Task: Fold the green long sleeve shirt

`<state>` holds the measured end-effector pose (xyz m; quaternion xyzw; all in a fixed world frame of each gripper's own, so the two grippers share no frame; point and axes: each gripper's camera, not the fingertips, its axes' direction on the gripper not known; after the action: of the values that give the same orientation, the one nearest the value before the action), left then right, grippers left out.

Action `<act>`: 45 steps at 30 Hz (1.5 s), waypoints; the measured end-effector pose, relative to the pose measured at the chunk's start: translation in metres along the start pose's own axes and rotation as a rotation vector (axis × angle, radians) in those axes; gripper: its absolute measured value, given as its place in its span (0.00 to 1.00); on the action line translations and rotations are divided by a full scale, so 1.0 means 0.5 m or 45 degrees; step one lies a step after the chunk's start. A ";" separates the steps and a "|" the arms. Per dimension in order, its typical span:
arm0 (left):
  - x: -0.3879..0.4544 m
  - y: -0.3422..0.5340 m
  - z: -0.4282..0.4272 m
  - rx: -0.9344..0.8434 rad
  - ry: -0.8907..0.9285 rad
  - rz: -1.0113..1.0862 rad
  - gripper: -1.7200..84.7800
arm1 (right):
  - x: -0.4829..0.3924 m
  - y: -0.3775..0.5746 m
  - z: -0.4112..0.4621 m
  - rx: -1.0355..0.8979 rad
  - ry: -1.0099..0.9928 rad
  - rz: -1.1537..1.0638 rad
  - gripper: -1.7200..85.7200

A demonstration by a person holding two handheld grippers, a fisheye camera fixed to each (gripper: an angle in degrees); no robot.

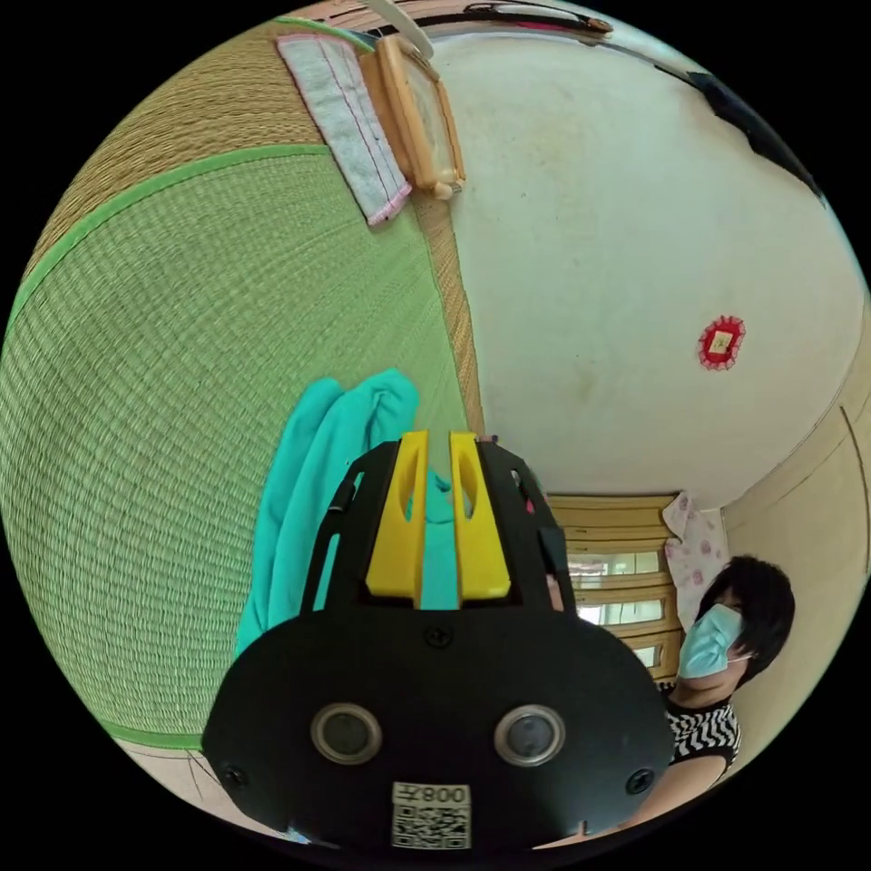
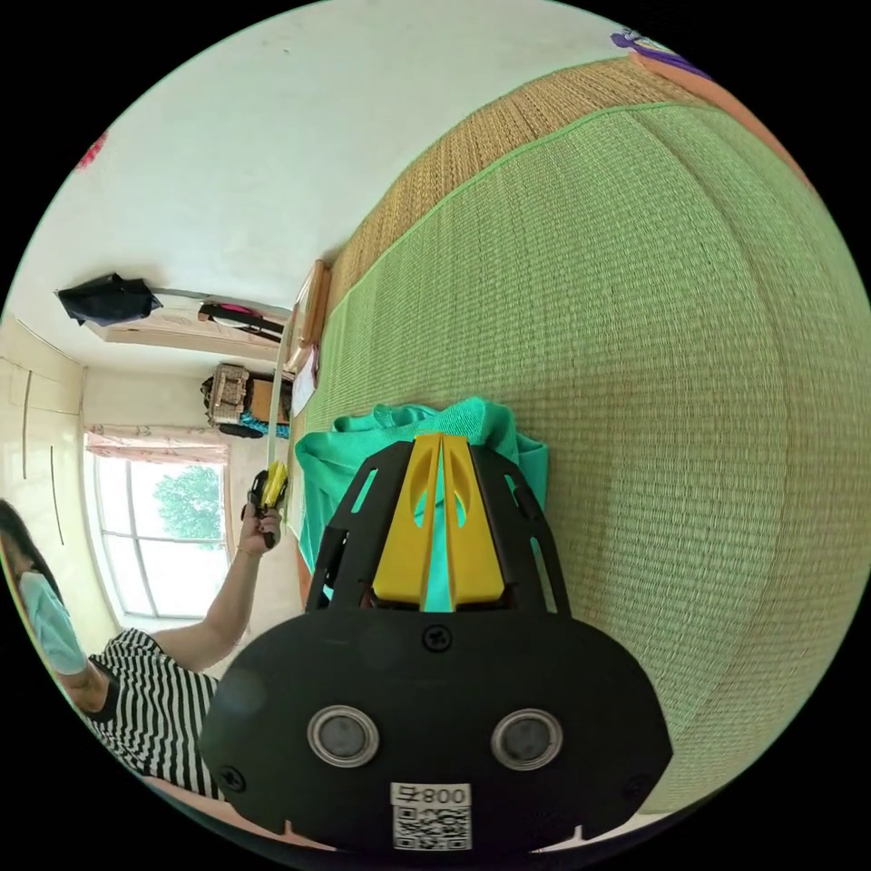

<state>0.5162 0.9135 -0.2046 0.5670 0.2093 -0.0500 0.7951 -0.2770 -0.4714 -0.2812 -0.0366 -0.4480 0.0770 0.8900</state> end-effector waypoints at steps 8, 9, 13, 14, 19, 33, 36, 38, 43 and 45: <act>0.033 0.057 0.133 -0.238 -0.348 0.141 0.12 | -0.024 0.095 -0.020 0.047 0.000 -0.043 0.03; 0.033 0.057 0.142 -0.255 -0.370 0.143 0.12 | -0.020 0.105 -0.016 0.037 -0.001 -0.035 0.03; 0.034 0.048 0.189 -0.286 -0.407 0.139 0.11 | -0.008 0.112 0.009 0.000 -0.001 0.005 0.05; 0.038 0.045 0.198 -0.287 -0.427 0.147 0.11 | -0.008 0.111 0.012 -0.001 -0.006 0.006 0.05; 0.047 0.033 0.231 -0.311 -0.453 0.161 0.06 | -0.006 0.079 0.039 -0.005 0.008 0.021 0.07; 0.076 0.016 0.252 -0.265 -0.342 0.160 0.03 | -0.004 0.035 0.077 -0.012 -0.018 0.059 0.02; 0.086 0.006 0.254 -0.248 -0.313 0.170 0.03 | -0.017 0.021 0.063 0.023 -0.070 0.033 0.02; 0.096 -0.009 0.258 -0.231 -0.313 0.182 0.03 | -0.025 0.009 0.055 0.041 -0.079 0.020 0.02; 0.103 -0.042 0.276 -0.222 -0.261 0.171 0.03 | -0.058 0.000 0.059 -0.030 0.021 -0.057 0.03; 0.104 -0.046 0.284 -0.231 -0.301 0.177 0.03 | -0.062 0.013 0.072 -0.074 0.092 -0.052 0.04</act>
<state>0.5955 0.7825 -0.2067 0.4961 0.0783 -0.0422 0.8637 -0.3248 -0.4702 -0.2852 -0.0562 -0.4181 0.0445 0.9056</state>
